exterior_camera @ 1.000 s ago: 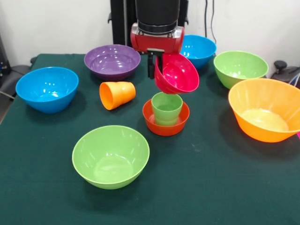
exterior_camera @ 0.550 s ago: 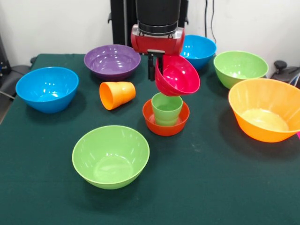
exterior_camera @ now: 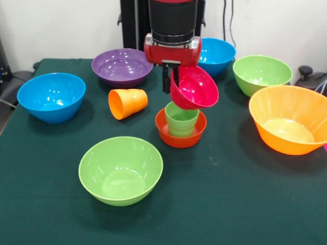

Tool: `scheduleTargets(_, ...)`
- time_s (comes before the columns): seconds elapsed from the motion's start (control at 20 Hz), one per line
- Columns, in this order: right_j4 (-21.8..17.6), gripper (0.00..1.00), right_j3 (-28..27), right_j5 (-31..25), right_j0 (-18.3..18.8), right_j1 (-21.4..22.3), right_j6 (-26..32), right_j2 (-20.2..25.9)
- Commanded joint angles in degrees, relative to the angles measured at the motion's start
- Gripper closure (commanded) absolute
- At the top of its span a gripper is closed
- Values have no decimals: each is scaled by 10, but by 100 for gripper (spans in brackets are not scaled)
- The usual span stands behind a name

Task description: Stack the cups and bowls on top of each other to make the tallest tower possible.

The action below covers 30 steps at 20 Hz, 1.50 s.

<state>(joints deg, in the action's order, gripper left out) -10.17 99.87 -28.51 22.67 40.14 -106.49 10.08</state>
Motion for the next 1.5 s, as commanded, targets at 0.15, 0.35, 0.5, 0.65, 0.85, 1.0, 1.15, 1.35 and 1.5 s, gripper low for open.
scheduleTargets(0.15, 19, 100, 12, 35, 3, -36, -70, 22)
scheduleTargets(0.35, 21, 100, 14, 39, 5, -36, -68, 24)
scheduleTargets(0.5, 21, 100, 16, 41, 6, -35, -67, 24)
scheduleTargets(0.65, 22, 100, 17, 40, 6, -35, -65, 24)
scheduleTargets(0.85, 24, 100, 9, 33, 7, -38, -61, 25)
scheduleTargets(1.0, 24, 100, 12, 34, 8, -37, -60, 26)
scheduleTargets(1.15, 25, 100, 15, 39, 8, -37, -62, 26)
scheduleTargets(1.35, 25, 100, 16, 47, 12, -39, -61, 30)
scheduleTargets(1.5, 25, 100, 15, 47, 13, -39, -59, 33)
